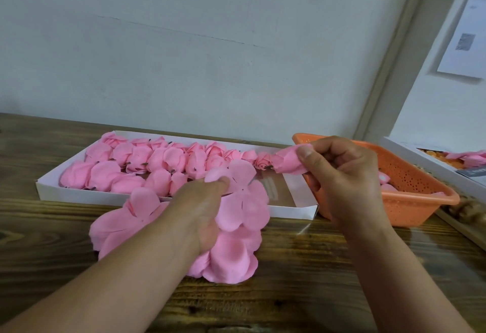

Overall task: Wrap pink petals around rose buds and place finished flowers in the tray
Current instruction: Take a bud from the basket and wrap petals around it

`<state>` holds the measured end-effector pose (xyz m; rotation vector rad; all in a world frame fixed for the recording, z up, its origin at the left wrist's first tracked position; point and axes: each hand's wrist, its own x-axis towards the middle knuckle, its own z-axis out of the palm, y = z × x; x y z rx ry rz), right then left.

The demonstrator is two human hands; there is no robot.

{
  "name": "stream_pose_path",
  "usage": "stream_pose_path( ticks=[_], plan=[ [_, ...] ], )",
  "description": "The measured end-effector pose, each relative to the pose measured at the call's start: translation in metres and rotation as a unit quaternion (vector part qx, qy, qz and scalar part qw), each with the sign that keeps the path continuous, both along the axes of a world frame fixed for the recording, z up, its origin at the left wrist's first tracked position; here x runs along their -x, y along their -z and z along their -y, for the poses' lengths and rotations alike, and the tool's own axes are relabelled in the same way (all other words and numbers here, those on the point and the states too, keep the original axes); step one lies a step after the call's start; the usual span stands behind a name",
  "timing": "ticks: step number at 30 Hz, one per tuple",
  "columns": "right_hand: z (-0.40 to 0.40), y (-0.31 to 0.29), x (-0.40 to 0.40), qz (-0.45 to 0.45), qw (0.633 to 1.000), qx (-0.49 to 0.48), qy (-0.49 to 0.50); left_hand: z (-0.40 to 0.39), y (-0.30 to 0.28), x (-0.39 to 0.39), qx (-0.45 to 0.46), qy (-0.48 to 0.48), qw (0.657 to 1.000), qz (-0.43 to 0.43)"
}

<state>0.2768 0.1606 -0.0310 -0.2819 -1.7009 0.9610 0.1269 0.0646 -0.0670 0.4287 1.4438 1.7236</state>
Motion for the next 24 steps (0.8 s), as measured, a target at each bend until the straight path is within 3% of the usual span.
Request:
stream_pose_path(
  ticks=[5,15,24],
  plan=[
    [0.01,0.003,0.005,0.092,0.995,-0.046,0.006,0.0,0.005,-0.005,-0.009,0.003,1.0,-0.004],
    [0.008,0.011,0.01,0.162,0.986,-0.038,0.003,0.003,0.001,-0.011,-0.015,0.001,0.996,0.083],
    [0.01,0.01,0.01,0.167,0.985,-0.046,-0.008,0.007,-0.002,-0.014,-0.038,0.023,0.994,0.104]
  ],
)
